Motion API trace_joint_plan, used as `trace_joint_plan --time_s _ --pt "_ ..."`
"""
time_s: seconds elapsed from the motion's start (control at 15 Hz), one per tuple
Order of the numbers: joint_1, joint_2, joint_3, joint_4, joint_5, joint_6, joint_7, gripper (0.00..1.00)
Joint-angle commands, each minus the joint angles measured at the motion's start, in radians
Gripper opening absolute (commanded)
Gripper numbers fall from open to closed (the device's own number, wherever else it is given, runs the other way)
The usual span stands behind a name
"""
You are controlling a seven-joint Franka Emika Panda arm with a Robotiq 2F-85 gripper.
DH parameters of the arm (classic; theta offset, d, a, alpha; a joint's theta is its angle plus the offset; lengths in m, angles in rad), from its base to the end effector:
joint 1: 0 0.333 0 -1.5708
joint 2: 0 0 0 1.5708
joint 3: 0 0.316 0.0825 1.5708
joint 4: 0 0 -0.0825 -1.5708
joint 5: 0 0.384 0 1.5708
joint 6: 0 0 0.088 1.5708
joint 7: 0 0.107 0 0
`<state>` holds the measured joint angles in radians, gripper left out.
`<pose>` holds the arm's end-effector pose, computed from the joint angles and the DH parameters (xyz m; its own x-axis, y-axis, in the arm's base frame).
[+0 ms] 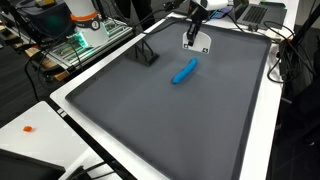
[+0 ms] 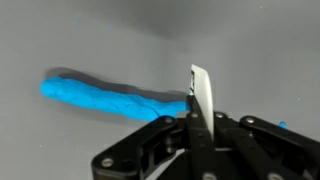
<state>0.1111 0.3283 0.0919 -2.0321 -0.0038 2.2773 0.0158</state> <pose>0.5760 0.1172 0.2778 0.9792 0.1854 -0.0820 0.1839 -0.9826 -0.0256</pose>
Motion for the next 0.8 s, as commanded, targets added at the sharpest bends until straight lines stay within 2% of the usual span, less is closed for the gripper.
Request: trace_joint_plan --time_s 0.0,0.73 --pt "0.011 0.045 -0.003 0.044 -0.05 -0.01 -0.031 0.01" --pt "0.017 0.102 -0.015 0.087 -0.118 -0.004 -0.046 0.01"
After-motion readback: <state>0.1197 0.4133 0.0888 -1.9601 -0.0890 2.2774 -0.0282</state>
